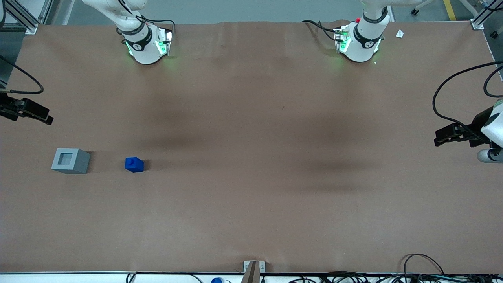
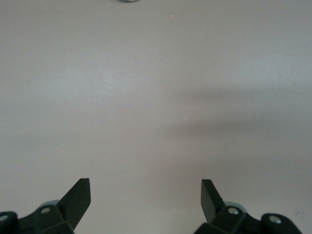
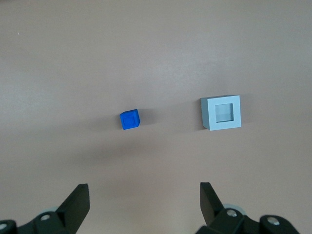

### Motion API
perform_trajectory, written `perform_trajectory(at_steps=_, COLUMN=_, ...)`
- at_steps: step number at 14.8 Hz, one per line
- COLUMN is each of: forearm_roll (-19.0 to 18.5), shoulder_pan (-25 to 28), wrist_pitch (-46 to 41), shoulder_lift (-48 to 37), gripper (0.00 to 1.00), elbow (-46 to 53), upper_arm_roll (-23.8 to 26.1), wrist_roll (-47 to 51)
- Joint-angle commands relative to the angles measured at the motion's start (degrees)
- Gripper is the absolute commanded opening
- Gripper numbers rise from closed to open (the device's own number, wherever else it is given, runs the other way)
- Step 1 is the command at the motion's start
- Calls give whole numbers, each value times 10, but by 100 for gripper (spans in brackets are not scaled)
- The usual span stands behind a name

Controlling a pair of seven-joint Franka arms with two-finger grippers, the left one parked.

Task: Insert blue part into gray base with right arm
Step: 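Move the open right gripper toward the blue block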

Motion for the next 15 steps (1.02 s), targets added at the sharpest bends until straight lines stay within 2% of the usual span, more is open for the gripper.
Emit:
perform_trajectory(at_steps=1, forearm_roll=-1, shoulder_pan=-1, wrist_pitch=-7, shoulder_lift=0, gripper=100, elbow=4, upper_arm_roll=2, wrist_roll=-3)
perform_trajectory(at_steps=5, forearm_roll=0, shoulder_pan=0, wrist_pitch=-6, shoulder_lift=2, gripper=100, elbow=4, upper_arm_roll=2, wrist_roll=-2)
perform_trajectory(at_steps=9, forearm_roll=4, shoulder_pan=14, wrist_pitch=3, shoulder_lift=43, gripper=100, elbow=3, upper_arm_roll=4, wrist_roll=3)
perform_trajectory(at_steps=15, forearm_roll=7, shoulder_pan=25, wrist_pitch=78, shoulder_lift=64, gripper=100, elbow=-57, upper_arm_roll=4, wrist_roll=5)
